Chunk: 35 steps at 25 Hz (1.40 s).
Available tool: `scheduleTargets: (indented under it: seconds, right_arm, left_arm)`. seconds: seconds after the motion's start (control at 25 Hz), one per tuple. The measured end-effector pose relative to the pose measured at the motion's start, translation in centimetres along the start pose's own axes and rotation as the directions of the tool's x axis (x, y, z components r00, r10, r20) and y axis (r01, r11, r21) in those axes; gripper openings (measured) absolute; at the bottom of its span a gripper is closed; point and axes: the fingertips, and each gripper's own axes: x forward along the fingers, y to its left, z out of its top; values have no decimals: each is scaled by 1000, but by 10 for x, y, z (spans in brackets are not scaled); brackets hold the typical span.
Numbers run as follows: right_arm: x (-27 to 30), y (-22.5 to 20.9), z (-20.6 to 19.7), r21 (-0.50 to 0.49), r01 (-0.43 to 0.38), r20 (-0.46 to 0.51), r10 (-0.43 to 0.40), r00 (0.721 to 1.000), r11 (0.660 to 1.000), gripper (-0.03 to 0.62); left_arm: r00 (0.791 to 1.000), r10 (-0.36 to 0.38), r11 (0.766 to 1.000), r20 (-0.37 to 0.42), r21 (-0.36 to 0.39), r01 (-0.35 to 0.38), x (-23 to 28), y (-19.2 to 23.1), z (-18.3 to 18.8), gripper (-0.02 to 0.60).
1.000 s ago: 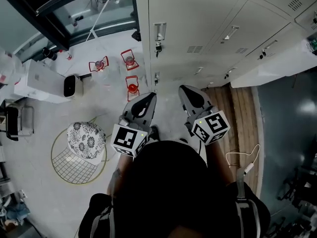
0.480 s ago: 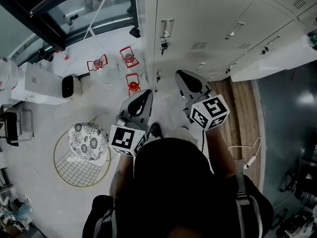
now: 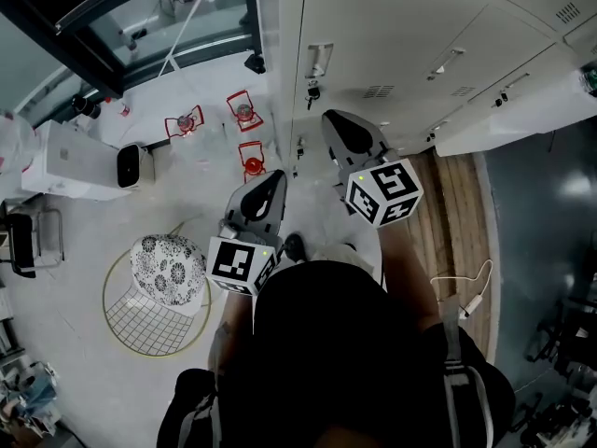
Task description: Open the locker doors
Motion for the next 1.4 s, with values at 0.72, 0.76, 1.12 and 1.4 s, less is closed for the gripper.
scheduleTargets:
  seconds: [0.72,0.76,1.12,1.4]
  right_arm:
    - [42,-27,29,-24,47,42,-46,998,999,49]
    - [44,-27,30,-28,46,41,-45,998,999,49]
    - [60,-33,31,-42,36,9,-36,999,998,75]
    - [73,-32,30,-61,17,-8,-18,1000,998,91]
  left_arm:
    - [999,35,999,-6,12,-35,-1,13,-1,15]
    - [999,35,999,-6,13,-35,-1,13,0,15]
    - [999,44,999,-21,18,-43,-3,15,-3,15]
    - [999,42,998,-12,38,-42,-4,15,-2,15]
